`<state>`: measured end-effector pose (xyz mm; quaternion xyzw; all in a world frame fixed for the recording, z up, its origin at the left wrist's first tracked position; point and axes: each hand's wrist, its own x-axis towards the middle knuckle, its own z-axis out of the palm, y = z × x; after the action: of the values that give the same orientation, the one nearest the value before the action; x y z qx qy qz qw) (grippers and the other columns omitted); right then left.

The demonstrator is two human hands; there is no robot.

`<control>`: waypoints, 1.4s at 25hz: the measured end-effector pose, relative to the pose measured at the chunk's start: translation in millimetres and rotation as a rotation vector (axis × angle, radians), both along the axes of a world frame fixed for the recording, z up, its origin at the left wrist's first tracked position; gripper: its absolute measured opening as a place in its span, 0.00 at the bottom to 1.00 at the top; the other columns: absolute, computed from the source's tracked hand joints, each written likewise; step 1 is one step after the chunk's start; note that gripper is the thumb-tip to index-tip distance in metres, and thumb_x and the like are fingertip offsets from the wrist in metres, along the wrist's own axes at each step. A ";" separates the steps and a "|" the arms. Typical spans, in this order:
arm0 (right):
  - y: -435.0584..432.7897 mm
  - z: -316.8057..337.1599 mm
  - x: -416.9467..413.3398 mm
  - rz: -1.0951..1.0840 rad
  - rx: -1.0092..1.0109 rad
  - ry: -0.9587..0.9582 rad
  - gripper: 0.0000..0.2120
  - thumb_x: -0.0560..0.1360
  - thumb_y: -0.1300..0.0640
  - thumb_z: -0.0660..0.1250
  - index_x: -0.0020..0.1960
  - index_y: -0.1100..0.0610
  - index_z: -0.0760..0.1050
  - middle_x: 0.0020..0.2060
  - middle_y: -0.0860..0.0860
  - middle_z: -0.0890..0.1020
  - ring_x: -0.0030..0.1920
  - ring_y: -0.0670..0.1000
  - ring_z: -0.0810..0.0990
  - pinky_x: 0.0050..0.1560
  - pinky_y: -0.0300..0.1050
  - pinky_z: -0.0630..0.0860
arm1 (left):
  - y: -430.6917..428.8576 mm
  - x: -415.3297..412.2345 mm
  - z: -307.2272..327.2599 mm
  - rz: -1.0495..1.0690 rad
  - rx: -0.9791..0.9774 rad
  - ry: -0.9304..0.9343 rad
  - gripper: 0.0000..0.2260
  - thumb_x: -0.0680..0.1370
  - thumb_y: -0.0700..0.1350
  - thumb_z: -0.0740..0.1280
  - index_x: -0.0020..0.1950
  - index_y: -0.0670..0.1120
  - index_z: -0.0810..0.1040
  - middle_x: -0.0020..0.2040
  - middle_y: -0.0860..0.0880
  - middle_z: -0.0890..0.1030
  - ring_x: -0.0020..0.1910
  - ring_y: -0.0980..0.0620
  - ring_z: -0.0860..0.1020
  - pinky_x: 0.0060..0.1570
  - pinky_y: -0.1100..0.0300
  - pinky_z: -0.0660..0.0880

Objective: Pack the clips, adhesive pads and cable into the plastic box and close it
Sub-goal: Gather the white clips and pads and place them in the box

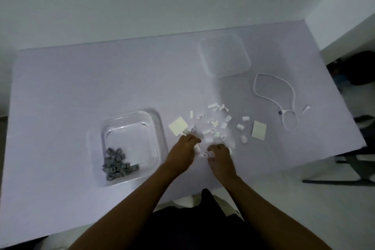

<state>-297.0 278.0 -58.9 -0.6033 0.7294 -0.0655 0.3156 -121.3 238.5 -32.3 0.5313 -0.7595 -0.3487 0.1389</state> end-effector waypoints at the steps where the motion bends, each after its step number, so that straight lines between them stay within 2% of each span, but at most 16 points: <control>1: 0.6 -2.6 -6.8 0.003 -0.009 -0.019 0.13 0.73 0.66 0.69 0.56 0.57 0.79 0.55 0.57 0.78 0.58 0.57 0.76 0.56 0.41 0.72 | 2.2 -9.3 -10.5 -0.032 0.016 -0.047 0.17 0.77 0.35 0.64 0.65 0.46 0.77 0.65 0.45 0.76 0.62 0.45 0.73 0.61 0.54 0.73; 6: -12.0 2.5 -40.2 -0.062 -0.001 -0.233 0.09 0.72 0.66 0.68 0.50 0.58 0.80 0.47 0.54 0.81 0.46 0.50 0.78 0.47 0.30 0.70 | 5.0 -36.2 -38.2 -0.033 0.038 -0.233 0.10 0.78 0.40 0.66 0.58 0.45 0.79 0.61 0.43 0.76 0.59 0.43 0.74 0.56 0.53 0.75; 9: -26.1 20.9 -55.5 -0.544 0.194 -0.811 0.09 0.76 0.69 0.59 0.46 0.63 0.78 0.36 0.57 0.79 0.36 0.54 0.78 0.37 0.44 0.77 | 3.4 -47.8 -18.0 0.204 0.150 -0.003 0.05 0.79 0.38 0.64 0.49 0.41 0.79 0.47 0.44 0.79 0.43 0.52 0.76 0.44 0.60 0.71; 11: -34.9 20.6 -67.0 -0.638 0.272 -0.991 0.13 0.76 0.70 0.54 0.44 0.64 0.77 0.32 0.59 0.75 0.32 0.56 0.73 0.31 0.44 0.71 | 2.9 -51.4 -3.9 0.569 0.535 0.345 0.10 0.80 0.36 0.58 0.46 0.41 0.78 0.42 0.44 0.81 0.35 0.56 0.80 0.37 0.63 0.74; 14: -48.1 12.0 -72.8 -0.169 0.108 -0.614 0.06 0.76 0.64 0.64 0.45 0.60 0.79 0.34 0.55 0.77 0.34 0.50 0.73 0.36 0.44 0.71 | 9.6 -56.1 1.6 1.016 0.896 0.830 0.12 0.77 0.35 0.55 0.42 0.40 0.78 0.37 0.43 0.83 0.32 0.47 0.82 0.33 0.57 0.75; 15: -52.5 8.2 -71.5 0.015 0.068 -0.485 0.04 0.75 0.61 0.68 0.48 0.58 0.80 0.39 0.54 0.79 0.38 0.49 0.75 0.40 0.43 0.73 | 11.3 -57.9 2.0 1.093 0.933 0.894 0.11 0.77 0.36 0.56 0.42 0.40 0.78 0.36 0.42 0.82 0.31 0.46 0.81 0.34 0.56 0.74; 17: -60.1 -0.1 -66.0 0.297 0.053 -0.287 0.12 0.74 0.58 0.70 0.57 0.56 0.80 0.51 0.53 0.80 0.46 0.50 0.79 0.47 0.43 0.75 | 16.0 -60.7 1.9 1.162 0.940 0.919 0.10 0.78 0.39 0.58 0.42 0.40 0.78 0.36 0.42 0.80 0.31 0.46 0.79 0.35 0.55 0.73; 19: -66.3 -7.0 -60.9 0.414 0.023 -0.167 0.13 0.75 0.58 0.70 0.60 0.56 0.80 0.55 0.54 0.79 0.50 0.54 0.80 0.50 0.46 0.77 | 21.6 -63.7 -2.6 1.180 0.928 0.963 0.10 0.78 0.43 0.61 0.43 0.40 0.79 0.36 0.42 0.79 0.33 0.46 0.78 0.37 0.54 0.72; 21: -70.3 -10.2 -56.1 0.370 0.003 -0.179 0.09 0.74 0.58 0.71 0.54 0.58 0.81 0.51 0.55 0.79 0.47 0.54 0.80 0.48 0.44 0.76 | 27.5 -64.5 -8.3 1.140 0.842 0.866 0.10 0.78 0.46 0.64 0.46 0.40 0.80 0.38 0.42 0.79 0.38 0.43 0.78 0.38 0.53 0.72; 22: -70.9 -6.8 -54.3 0.246 0.022 -0.262 0.06 0.74 0.59 0.71 0.49 0.58 0.80 0.47 0.54 0.79 0.43 0.52 0.79 0.45 0.42 0.75 | 29.0 -63.8 -10.0 1.037 0.727 0.691 0.10 0.78 0.49 0.66 0.46 0.43 0.80 0.39 0.45 0.80 0.39 0.44 0.77 0.39 0.54 0.72; 23: -70.7 -1.8 -55.3 0.066 0.072 -0.428 0.01 0.73 0.61 0.70 0.45 0.57 0.79 0.42 0.54 0.78 0.39 0.50 0.77 0.41 0.40 0.73 | 31.4 -63.7 -10.8 0.888 0.594 0.478 0.10 0.76 0.52 0.69 0.46 0.45 0.80 0.40 0.48 0.81 0.40 0.47 0.78 0.39 0.56 0.73; 25: -69.7 12.6 -67.3 -0.345 0.244 -0.912 0.07 0.74 0.64 0.62 0.41 0.57 0.76 0.36 0.55 0.76 0.34 0.52 0.72 0.34 0.43 0.66 | 34.3 -68.2 -9.1 0.561 0.413 0.139 0.16 0.72 0.59 0.72 0.49 0.49 0.77 0.44 0.53 0.79 0.41 0.54 0.76 0.40 0.61 0.71; 27: -68.3 29.1 -83.4 -0.628 0.424 -1.326 0.08 0.73 0.63 0.58 0.41 0.57 0.76 0.35 0.57 0.77 0.33 0.53 0.72 0.33 0.44 0.62 | 34.4 -74.2 -13.5 0.339 0.354 -0.035 0.16 0.73 0.57 0.71 0.53 0.49 0.75 0.47 0.53 0.75 0.44 0.54 0.74 0.40 0.63 0.67; 28: -68.8 32.9 -90.5 -0.695 0.448 -1.372 0.08 0.74 0.60 0.58 0.41 0.57 0.75 0.36 0.57 0.78 0.32 0.53 0.73 0.33 0.44 0.62 | 34.9 -76.5 -18.9 0.283 0.309 -0.085 0.14 0.75 0.54 0.70 0.53 0.47 0.75 0.48 0.51 0.74 0.44 0.53 0.74 0.41 0.63 0.66; 31: -74.2 34.7 -97.6 -0.633 0.412 -1.078 0.13 0.78 0.53 0.63 0.36 0.57 0.74 0.33 0.55 0.79 0.28 0.51 0.73 0.29 0.42 0.63 | 36.6 -77.3 -34.1 0.307 0.213 -0.094 0.09 0.79 0.50 0.65 0.46 0.44 0.74 0.42 0.51 0.71 0.39 0.52 0.72 0.41 0.60 0.67; 35: -85.1 15.8 -90.5 -0.287 0.191 -0.622 0.14 0.79 0.56 0.64 0.40 0.64 0.77 0.35 0.57 0.81 0.28 0.48 0.74 0.31 0.42 0.70 | 35.7 -73.1 -36.4 0.454 0.226 -0.026 0.12 0.78 0.55 0.65 0.44 0.48 0.69 0.38 0.52 0.73 0.35 0.54 0.71 0.37 0.59 0.67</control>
<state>-387.5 192.9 -43.1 -0.4136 0.6785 -0.2212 0.5654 -194.4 274.2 -68.7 0.7049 -0.5785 -0.3844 0.1437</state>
